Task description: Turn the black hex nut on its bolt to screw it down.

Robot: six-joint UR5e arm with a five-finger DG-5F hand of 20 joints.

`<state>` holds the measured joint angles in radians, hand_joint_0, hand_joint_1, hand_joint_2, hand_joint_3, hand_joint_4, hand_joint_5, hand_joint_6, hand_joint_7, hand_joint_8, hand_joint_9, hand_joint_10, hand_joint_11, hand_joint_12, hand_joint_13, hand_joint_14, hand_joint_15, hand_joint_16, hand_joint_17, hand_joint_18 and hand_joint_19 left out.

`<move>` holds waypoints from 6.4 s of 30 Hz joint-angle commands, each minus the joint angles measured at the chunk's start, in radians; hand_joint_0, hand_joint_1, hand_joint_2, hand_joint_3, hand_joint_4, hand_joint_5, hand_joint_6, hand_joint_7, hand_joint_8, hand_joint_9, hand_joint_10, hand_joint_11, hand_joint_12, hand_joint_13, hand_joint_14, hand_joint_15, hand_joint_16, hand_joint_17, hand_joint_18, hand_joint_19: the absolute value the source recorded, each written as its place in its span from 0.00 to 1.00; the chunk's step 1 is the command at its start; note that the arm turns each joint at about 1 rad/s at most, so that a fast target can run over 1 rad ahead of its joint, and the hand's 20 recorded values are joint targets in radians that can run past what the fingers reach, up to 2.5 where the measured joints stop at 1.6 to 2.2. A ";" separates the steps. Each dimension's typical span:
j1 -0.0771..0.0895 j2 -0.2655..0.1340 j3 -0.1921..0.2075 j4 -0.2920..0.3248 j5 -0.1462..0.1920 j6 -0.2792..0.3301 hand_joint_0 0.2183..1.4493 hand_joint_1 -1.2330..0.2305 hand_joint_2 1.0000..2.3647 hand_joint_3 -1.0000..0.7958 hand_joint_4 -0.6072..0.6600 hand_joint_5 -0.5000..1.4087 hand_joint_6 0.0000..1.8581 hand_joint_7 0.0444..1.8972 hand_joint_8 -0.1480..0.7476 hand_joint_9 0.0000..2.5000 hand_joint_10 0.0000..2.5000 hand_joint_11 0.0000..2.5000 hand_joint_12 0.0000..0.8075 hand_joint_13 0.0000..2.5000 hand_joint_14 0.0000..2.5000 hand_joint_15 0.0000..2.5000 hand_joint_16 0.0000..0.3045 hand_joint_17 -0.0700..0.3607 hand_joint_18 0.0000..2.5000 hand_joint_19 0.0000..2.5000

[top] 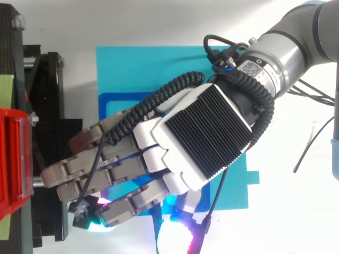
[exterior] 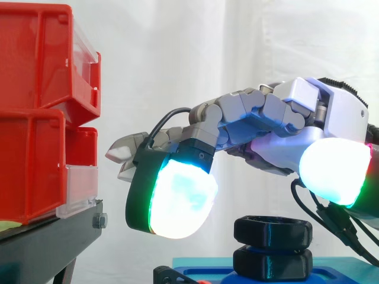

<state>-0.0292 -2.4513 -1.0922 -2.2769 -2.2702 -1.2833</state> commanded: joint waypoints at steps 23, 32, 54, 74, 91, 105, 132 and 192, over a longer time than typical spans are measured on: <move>-0.041 0.000 0.000 -0.015 -0.080 0.002 0.22 0.64 0.00 0.28 0.74 0.21 0.39 0.40 0.54 0.24 0.00 0.07 0.44 0.23 0.00 0.07 0.19 0.46 0.23 0.24; -0.057 0.000 0.000 -0.013 -0.101 0.002 0.23 0.64 0.00 0.28 0.74 0.21 0.39 0.40 0.54 0.24 0.00 0.07 0.44 0.23 0.00 0.07 0.19 0.46 0.23 0.24; -0.095 0.000 -0.002 0.011 -0.147 0.002 0.23 0.64 0.00 0.28 0.74 0.21 0.39 0.40 0.54 0.24 0.00 0.07 0.44 0.23 0.00 0.07 0.19 0.46 0.23 0.24; -0.146 0.000 -0.002 0.043 -0.207 0.012 0.23 0.65 0.00 0.28 0.74 0.21 0.39 0.40 0.55 0.24 0.00 0.07 0.45 0.23 0.00 0.07 0.19 0.46 0.23 0.24; -0.187 0.000 0.000 0.119 -0.264 0.102 0.22 0.67 0.00 0.28 0.74 0.21 0.38 0.41 0.55 0.24 0.00 0.07 0.45 0.23 0.00 0.08 0.19 0.47 0.23 0.24; -0.147 0.001 0.071 0.089 -0.238 0.185 0.22 0.68 0.00 0.28 0.75 0.22 0.33 0.49 0.55 0.24 0.00 0.07 0.45 0.23 0.00 0.07 0.19 0.47 0.23 0.24; -0.054 0.001 0.067 -0.029 -0.057 0.101 0.23 0.67 0.00 0.28 0.76 0.22 0.27 0.57 0.55 0.24 0.00 0.07 0.45 0.23 0.00 0.07 0.19 0.46 0.23 0.24; 0.022 0.001 0.066 -0.130 0.021 0.093 0.23 0.67 0.00 0.28 0.75 0.21 0.27 0.55 0.54 0.24 0.00 0.07 0.45 0.22 0.00 0.07 0.19 0.46 0.24 0.24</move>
<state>-0.0085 -2.4503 -1.0243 -2.4013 -2.2488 -1.1872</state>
